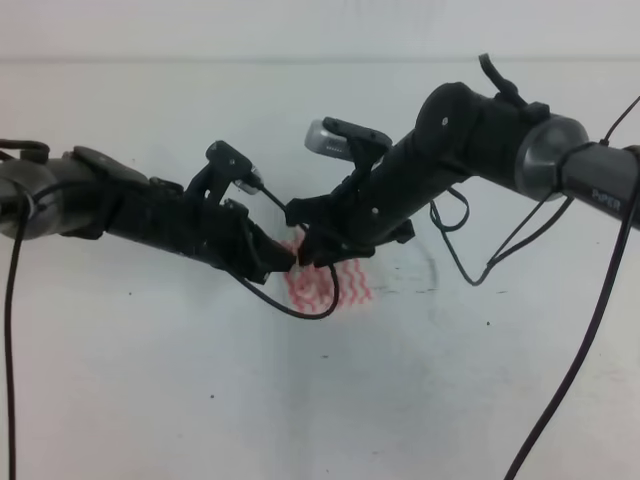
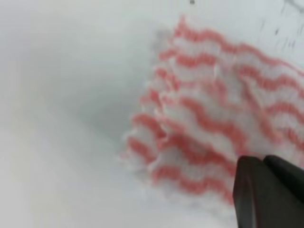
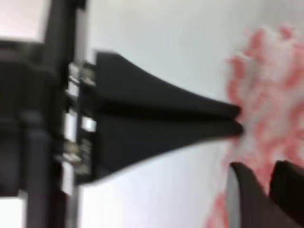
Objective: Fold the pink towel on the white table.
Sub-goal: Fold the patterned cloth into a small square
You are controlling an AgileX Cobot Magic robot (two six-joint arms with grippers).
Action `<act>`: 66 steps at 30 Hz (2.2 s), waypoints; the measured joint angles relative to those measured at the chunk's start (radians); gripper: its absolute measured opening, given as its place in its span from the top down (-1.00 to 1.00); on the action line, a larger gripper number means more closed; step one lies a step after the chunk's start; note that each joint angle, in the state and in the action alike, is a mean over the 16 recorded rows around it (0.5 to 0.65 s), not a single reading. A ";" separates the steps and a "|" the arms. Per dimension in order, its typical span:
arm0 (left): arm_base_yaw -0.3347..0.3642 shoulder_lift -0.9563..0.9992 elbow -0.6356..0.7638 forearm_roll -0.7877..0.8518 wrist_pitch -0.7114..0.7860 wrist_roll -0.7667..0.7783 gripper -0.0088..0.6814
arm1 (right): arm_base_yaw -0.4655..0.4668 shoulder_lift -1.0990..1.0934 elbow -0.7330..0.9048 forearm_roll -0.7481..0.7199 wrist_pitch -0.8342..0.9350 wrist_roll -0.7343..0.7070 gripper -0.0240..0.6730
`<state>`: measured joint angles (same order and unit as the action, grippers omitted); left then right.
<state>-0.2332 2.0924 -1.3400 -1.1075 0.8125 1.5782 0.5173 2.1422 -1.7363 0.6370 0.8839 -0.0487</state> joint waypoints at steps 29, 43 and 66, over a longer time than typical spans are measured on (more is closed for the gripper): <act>0.052 -0.046 -0.050 0.007 -0.023 -0.042 0.98 | 0.009 0.041 -0.011 -0.001 0.117 -0.006 0.98; 0.049 -0.048 -0.050 -0.025 0.003 -0.042 0.98 | 0.011 0.067 -0.013 -0.001 0.130 -0.005 0.98; 0.019 -0.013 -0.050 0.065 0.088 -0.103 0.98 | 0.000 0.066 -0.120 -0.136 0.168 0.090 0.98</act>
<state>-0.2142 2.0795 -1.3901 -1.0421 0.9004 1.4751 0.5174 2.2086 -1.8564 0.5006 1.0520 0.0411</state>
